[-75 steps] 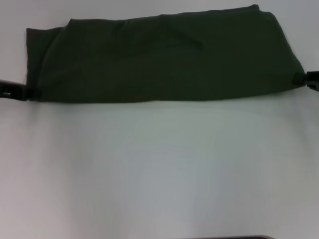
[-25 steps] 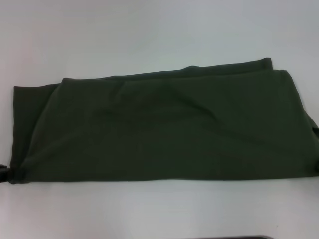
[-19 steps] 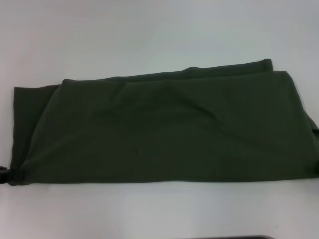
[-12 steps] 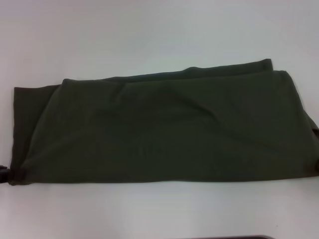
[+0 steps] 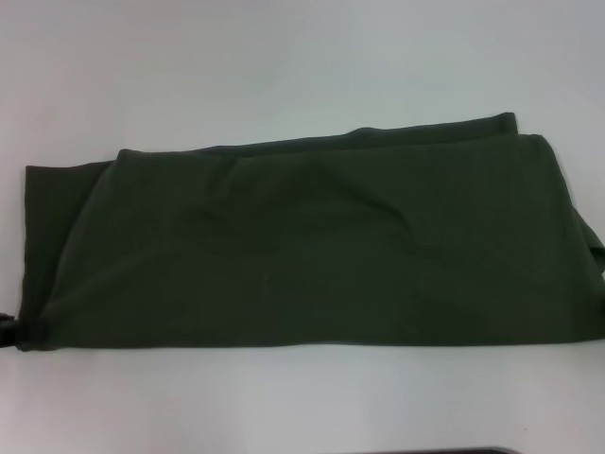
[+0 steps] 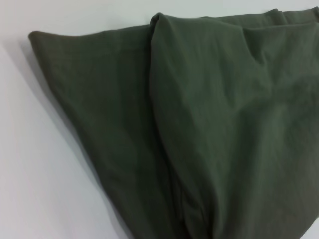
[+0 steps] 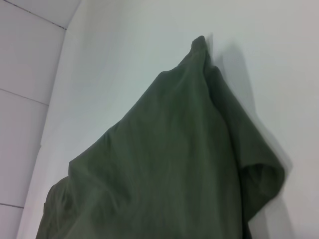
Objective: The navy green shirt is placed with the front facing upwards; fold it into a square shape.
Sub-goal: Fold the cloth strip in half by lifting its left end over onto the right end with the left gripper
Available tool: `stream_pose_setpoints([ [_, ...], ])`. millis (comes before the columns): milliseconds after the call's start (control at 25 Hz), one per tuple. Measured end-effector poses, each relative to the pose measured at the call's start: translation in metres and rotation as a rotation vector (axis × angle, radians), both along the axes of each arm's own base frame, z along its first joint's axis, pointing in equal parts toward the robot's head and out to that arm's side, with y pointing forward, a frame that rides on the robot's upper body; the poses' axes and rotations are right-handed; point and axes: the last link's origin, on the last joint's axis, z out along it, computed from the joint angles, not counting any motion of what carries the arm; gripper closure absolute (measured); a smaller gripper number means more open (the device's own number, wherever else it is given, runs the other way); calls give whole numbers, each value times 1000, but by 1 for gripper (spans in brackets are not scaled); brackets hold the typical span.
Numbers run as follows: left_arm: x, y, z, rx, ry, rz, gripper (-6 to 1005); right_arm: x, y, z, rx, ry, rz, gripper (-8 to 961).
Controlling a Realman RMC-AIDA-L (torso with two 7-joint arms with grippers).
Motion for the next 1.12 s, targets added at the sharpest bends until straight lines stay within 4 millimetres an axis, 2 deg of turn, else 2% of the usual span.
stream_pose_setpoints([
  [240,0,2,3,26,-7,6,949,-4,4,6,4,17,24,831],
  [560,0,3,5,37,-11,5,909,-8,6,17,49,51,48,785],
  [680,0,3,5,42,-10,8,814,-9,8,22,69,57,54,742],
  [800,0,4,7,59,-16,11,718,-11,9,26,86,68,62,505],
  [1000,2,10,15,125,-27,-7,491,-11,10,37,138,80,61,392],
  [1120,5,17,18,167,-34,-30,429,-9,11,46,194,83,51,324],
])
